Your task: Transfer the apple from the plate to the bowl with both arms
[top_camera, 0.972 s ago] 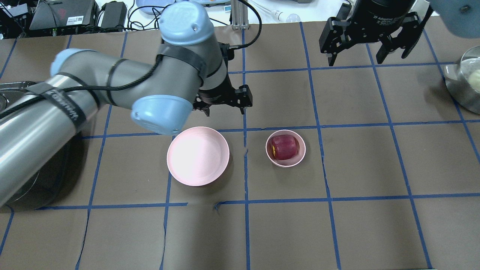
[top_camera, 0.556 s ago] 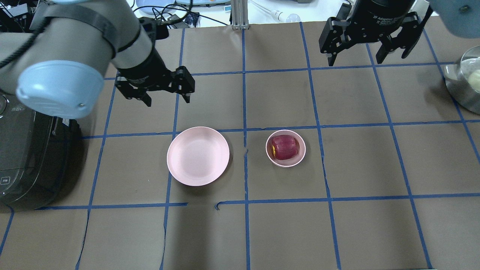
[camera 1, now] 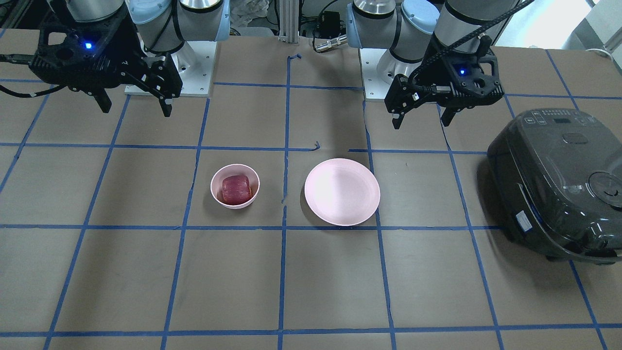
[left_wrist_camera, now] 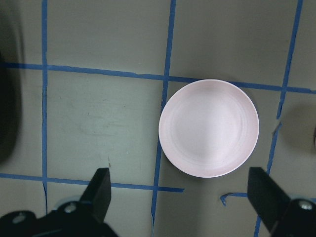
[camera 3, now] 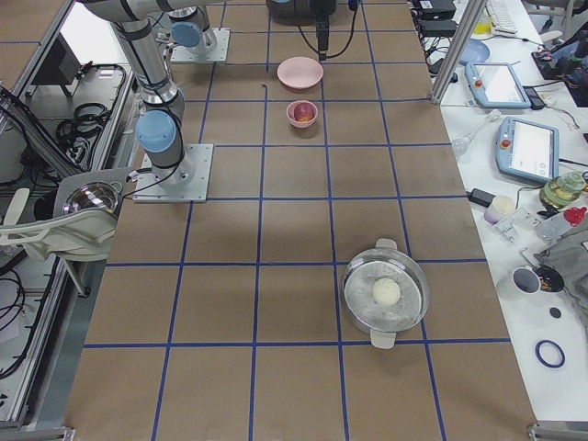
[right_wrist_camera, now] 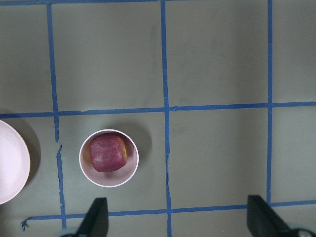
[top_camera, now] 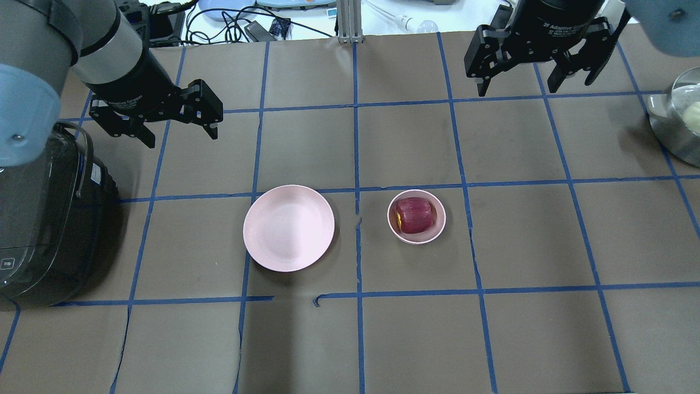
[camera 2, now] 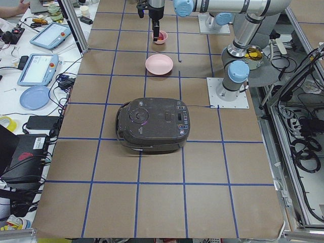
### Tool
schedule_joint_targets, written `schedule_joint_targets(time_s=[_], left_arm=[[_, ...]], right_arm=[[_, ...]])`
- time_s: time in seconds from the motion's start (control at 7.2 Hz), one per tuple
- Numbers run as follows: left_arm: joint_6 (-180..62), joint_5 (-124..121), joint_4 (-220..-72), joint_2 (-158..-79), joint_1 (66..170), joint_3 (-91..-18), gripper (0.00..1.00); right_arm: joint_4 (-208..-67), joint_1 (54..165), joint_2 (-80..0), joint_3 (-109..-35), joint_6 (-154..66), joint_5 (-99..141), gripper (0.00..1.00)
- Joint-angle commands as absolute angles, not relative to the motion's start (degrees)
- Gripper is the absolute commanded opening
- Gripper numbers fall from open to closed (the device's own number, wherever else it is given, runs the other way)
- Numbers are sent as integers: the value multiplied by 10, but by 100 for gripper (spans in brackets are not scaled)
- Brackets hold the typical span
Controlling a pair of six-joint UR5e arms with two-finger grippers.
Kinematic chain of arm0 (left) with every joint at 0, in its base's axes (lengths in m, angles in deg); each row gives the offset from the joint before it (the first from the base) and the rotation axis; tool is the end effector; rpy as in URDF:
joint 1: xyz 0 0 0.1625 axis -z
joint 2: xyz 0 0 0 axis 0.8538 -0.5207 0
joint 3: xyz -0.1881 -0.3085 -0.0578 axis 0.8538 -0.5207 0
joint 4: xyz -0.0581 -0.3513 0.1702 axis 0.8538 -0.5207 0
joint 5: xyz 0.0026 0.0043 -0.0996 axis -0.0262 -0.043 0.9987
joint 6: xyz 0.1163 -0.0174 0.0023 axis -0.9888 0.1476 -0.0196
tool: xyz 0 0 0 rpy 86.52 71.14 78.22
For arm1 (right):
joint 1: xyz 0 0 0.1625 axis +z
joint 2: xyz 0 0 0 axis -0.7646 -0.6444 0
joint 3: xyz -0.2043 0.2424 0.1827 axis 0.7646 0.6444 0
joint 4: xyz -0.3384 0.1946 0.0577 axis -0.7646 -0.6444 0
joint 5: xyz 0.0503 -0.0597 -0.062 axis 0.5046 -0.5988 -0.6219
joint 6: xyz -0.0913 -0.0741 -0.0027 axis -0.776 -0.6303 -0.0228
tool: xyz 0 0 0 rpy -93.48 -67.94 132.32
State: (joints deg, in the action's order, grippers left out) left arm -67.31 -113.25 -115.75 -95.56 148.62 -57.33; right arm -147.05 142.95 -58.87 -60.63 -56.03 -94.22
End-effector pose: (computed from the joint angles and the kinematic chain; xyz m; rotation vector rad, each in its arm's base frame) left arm -0.1326 -0.4571 0.4168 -0.1789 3.1327 -0.1165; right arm 0.1539 -0.4755 0.4640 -0.0397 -3.0995 0.1060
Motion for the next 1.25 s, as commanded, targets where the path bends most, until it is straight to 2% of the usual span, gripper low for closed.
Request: schedule_joint_targets(time_s=[0.0,0.42,1.11], left_arm=[[-672,-1140,-1172,-952,1488,-572,100],[-674,-1141,-1192,-953,1485,-547,100],[-698,-1140,-1185,-955,1481,-546,100]], right_arm=[[-1470,1429,-588,-606,-561,-942,100],[-1473,1426,-586,-606,-560,-942,100],[-1475,1429,-586,-606,-560,-940,100]])
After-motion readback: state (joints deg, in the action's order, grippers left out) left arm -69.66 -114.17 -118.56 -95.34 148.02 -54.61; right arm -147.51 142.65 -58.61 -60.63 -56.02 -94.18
